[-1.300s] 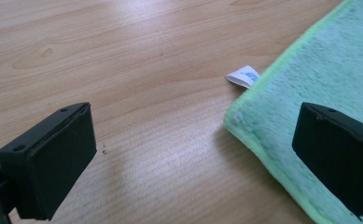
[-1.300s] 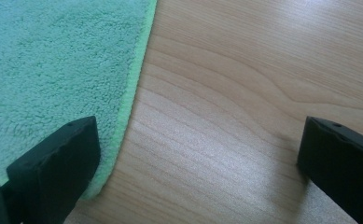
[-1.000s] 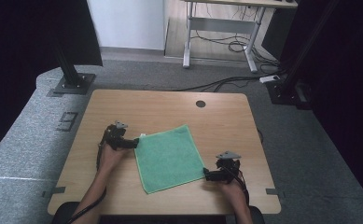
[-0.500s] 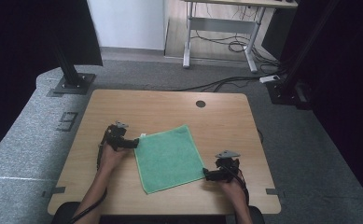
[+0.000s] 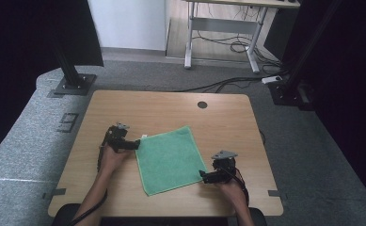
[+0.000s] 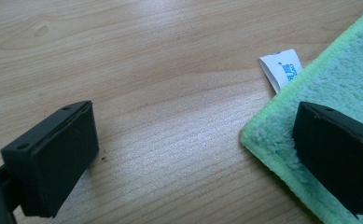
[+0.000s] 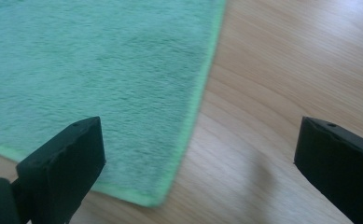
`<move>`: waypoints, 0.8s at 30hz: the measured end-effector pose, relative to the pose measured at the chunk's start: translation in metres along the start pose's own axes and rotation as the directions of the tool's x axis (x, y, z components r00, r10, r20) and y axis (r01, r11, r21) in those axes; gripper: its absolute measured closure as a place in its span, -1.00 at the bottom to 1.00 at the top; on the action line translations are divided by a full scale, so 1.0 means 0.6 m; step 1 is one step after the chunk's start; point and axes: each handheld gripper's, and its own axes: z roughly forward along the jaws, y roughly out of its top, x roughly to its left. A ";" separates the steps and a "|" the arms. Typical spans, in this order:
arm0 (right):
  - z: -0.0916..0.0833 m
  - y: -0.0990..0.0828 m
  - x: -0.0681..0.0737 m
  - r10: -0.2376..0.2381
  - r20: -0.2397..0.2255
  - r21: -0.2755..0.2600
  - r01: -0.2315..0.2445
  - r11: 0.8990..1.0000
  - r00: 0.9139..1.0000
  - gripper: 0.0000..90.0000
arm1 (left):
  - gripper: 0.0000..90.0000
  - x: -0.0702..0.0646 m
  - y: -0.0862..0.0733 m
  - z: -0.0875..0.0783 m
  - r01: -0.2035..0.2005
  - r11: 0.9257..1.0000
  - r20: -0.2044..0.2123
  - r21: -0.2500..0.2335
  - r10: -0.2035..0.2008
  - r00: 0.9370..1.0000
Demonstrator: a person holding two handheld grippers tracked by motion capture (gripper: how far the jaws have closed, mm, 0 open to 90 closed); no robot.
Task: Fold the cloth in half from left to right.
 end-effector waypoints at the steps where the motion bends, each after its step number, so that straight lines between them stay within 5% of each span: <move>1: 0.001 0.003 0.005 -0.005 -0.011 0.002 0.005 1.000 1.000 -0.95 | -0.98 0.000 0.000 0.000 0.000 1.000 0.000 0.000 0.000 1.000; 12: 0.011 0.032 0.059 -0.091 -0.101 -0.008 0.091 0.996 0.991 -0.92 | -0.97 0.000 0.000 0.000 0.001 1.000 -0.001 0.000 -0.001 1.000; 24: 0.044 0.054 0.136 -0.172 -0.221 -0.004 0.176 0.984 0.960 -0.74 | -0.97 0.000 -0.001 -0.001 -0.002 1.000 -0.002 0.001 0.002 1.000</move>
